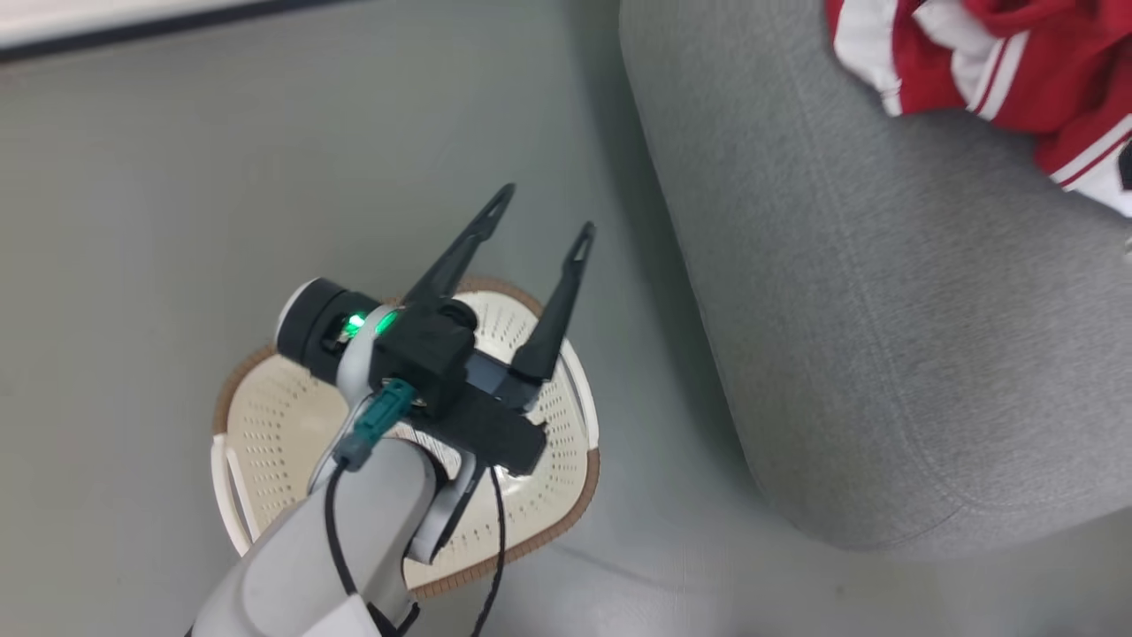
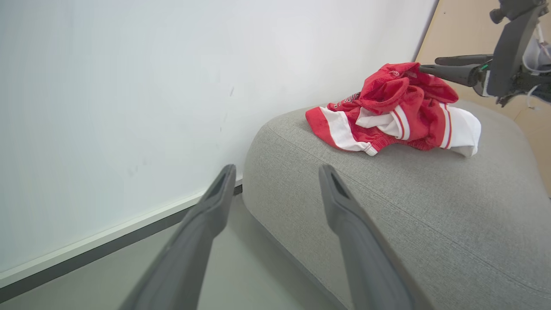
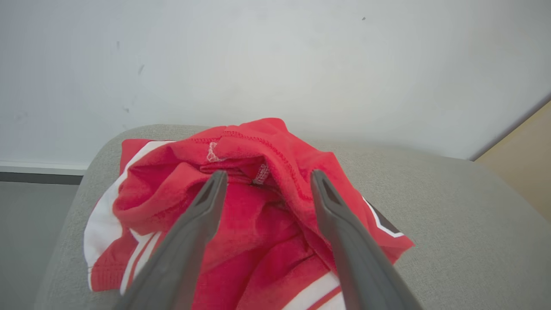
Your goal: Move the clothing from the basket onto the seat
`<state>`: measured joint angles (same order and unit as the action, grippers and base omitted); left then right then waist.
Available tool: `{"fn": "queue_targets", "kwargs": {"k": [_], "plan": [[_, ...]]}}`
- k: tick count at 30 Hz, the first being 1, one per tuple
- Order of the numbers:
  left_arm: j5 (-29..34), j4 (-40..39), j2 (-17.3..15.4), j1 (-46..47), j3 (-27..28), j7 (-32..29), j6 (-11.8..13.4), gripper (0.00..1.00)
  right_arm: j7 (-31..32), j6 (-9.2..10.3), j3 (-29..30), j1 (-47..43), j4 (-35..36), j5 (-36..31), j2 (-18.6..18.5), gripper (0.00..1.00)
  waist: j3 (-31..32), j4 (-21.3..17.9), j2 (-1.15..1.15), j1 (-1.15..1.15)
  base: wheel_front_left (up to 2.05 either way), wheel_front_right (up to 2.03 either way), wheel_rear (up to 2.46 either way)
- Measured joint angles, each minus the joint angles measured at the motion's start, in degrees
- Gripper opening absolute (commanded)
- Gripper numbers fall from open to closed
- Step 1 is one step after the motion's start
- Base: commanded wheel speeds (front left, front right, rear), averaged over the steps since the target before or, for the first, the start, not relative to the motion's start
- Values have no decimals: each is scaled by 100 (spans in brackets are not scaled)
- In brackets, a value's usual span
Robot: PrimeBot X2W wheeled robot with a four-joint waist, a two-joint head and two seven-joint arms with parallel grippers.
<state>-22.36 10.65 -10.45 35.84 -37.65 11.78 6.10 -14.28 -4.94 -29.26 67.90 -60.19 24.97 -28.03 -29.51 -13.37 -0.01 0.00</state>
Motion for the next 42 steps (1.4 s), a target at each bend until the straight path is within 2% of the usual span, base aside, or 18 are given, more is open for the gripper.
{"fn": "queue_targets", "kwargs": {"k": [7, 13, 24, 28, 35, 42], "plan": [[-237, 335, 78, -232, 287, 94, 47, 100, -1, -45, -64, -489, 57, -20, 194, 100, 459, 44, 0, 0, 0, 0, 0], [-333, 592, 99, -569, 619, 154, 55, 100, -1, -87, -42, -1026, 398, 36, 393, 100, 937, 172, -1, -1, 0, 0, 0], [-556, 904, -126, -1483, 1254, 220, 97, 100, -1, -53, -1, -2174, 1049, 100, 778, 100, 1824, 575, -1, -1, 0, 0, 0], [-612, 902, -248, -1983, 1518, 227, 101, 100, -2, 62, 25, -2627, 1396, 104, 994, 100, 2157, 720, -1, -2, 0, 0, 0], [-577, 689, -274, -2916, 2241, 253, 102, 100, -1, 399, 85, -3451, 2098, 130, 1339, 100, 2667, 903, 0, -1, 0, 0, 0], [-411, 118, -124, -3699, 2811, 253, 102, 100, -2, 783, 161, -4397, 3060, 54, 1365, 100, 3028, 959, 0, -1, 0, 0, 0]]}}
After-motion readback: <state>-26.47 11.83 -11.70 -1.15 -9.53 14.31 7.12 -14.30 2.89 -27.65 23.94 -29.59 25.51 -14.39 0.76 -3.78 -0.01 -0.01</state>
